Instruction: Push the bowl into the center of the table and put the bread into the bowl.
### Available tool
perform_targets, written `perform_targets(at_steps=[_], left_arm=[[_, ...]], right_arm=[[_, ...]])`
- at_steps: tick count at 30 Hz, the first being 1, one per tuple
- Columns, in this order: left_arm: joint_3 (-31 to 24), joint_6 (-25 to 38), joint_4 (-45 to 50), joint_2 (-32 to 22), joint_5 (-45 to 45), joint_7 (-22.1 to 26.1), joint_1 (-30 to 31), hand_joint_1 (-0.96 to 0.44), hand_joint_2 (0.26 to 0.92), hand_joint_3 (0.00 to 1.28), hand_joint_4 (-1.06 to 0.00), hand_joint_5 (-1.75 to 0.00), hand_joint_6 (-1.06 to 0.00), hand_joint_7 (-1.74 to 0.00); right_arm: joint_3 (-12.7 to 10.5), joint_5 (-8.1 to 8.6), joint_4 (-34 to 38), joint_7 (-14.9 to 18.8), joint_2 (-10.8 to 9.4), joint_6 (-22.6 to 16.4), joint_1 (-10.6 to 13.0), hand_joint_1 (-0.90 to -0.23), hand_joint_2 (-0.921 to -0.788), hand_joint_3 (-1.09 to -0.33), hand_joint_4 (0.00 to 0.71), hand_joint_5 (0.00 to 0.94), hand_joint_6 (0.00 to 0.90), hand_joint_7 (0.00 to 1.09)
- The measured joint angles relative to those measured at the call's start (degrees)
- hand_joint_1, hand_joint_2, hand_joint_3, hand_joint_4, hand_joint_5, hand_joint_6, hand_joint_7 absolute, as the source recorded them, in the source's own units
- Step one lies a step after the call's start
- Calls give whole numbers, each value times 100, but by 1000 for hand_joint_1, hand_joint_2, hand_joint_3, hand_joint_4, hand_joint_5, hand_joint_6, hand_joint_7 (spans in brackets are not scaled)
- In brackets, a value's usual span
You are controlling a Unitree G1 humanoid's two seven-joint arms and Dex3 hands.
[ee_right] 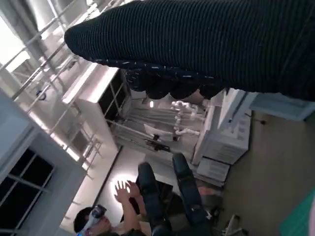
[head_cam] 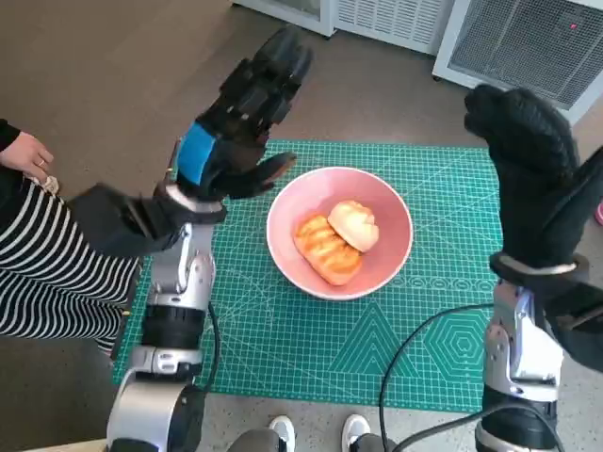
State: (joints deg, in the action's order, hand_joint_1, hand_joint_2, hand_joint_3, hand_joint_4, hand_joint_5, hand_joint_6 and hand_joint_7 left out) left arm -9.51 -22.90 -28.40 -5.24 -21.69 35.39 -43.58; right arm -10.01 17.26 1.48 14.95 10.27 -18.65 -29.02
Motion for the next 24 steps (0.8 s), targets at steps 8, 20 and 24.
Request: perform_targets(at_steps=[8,20,24], left_arm=[[-1,0,52,-60,79,-41,67,-704,921,416,-81,-27,-1,-439],[156,49,331,-61,160,-239,243,-682,921,436,-80,-28,1,-456],[202,47,378,-61,200,-300,275,-673,921,444,-79,-29,1,-445]], right_arm=[[27,-1,108,0,0,79,-67,-678,-921,-653,156,2,65,502],[53,-163,154,0,18,97,-143,-660,-921,-657,156,2,65,501],[53,-180,154,0,19,104,-143,-658,-921,-659,156,1,65,500]])
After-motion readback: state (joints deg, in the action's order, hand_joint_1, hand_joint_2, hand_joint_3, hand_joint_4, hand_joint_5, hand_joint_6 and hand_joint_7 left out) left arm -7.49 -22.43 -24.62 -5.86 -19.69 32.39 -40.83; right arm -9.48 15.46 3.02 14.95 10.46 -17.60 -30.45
